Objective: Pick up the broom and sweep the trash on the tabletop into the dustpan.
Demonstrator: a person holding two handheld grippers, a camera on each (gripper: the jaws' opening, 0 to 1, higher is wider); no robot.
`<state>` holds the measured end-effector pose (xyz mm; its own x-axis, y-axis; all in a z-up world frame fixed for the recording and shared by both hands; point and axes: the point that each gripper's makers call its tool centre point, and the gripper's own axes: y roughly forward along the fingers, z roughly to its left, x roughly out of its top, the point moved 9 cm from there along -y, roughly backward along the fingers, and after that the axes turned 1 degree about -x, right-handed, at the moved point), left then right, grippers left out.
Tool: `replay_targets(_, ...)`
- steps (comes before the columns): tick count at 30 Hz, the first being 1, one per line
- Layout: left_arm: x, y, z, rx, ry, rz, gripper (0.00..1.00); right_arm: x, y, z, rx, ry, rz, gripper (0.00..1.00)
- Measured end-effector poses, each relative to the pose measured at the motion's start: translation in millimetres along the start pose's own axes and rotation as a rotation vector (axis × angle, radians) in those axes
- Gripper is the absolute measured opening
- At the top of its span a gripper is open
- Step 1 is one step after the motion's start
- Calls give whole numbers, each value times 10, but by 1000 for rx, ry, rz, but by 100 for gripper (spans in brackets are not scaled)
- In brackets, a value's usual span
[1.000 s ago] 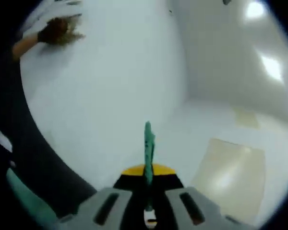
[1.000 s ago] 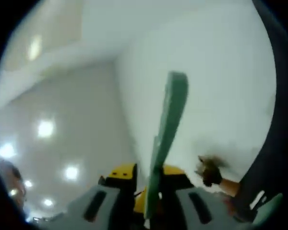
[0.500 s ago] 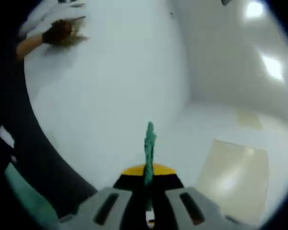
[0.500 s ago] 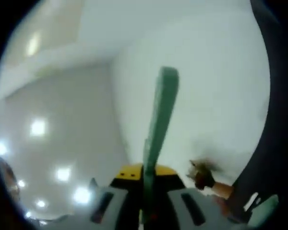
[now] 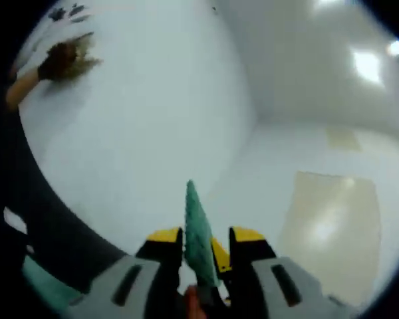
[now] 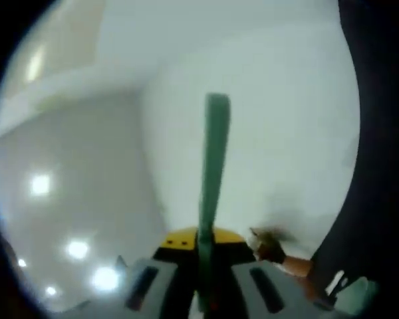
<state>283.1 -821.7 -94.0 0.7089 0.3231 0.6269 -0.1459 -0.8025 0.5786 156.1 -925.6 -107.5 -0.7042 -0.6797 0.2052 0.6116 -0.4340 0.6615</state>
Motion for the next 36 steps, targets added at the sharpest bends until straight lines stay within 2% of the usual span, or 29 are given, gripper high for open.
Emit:
replay_targets(4,78,-55,44,11,61,21,32,192,-65,70,-9,-67,-22,5)
replay_targets(11,158,-170,148,39,301,203,41,546,-216,169,-82,-290,5,5)
replay_targets(13,131,-178,146,13,367,267,46,639,-266,191,-103,-336,3,5)
replay_targets(17,-4,-136,147,-90,482,464,49,783,-354,241,-132,-399,13,5)
replay_targets(18,-70,-117,165,-122,489,555,48,818,-381,249,-141,-416,23,5)
replay_targets(22,-327,-71,231,-259,580,846,48,956,-497,297,-185,-514,55,5)
replay_targets(24,-421,-49,270,-290,620,932,50,1013,-553,310,-217,-545,80,5)
replay_targets(25,-483,-47,270,-347,627,985,50,1035,-577,317,-227,-564,109,5)
replay_targets(26,-530,-27,289,-376,632,1015,54,1057,-592,333,-231,-561,111,5)
replay_targets(27,-577,7,320,-386,667,1047,58,1078,-627,330,-256,-546,139,5)
replay_targets(28,-621,18,341,-425,698,1096,59,1107,-635,351,-247,-555,142,5)
replay_targets(31,-762,44,377,-483,721,1245,59,1170,-704,385,-270,-646,197,5)
replay_targets(33,-841,77,405,-506,733,1315,58,1192,-740,390,-272,-712,224,5)
replay_targets(36,-941,150,465,-503,722,1365,55,1254,-792,317,-266,-694,220,5)
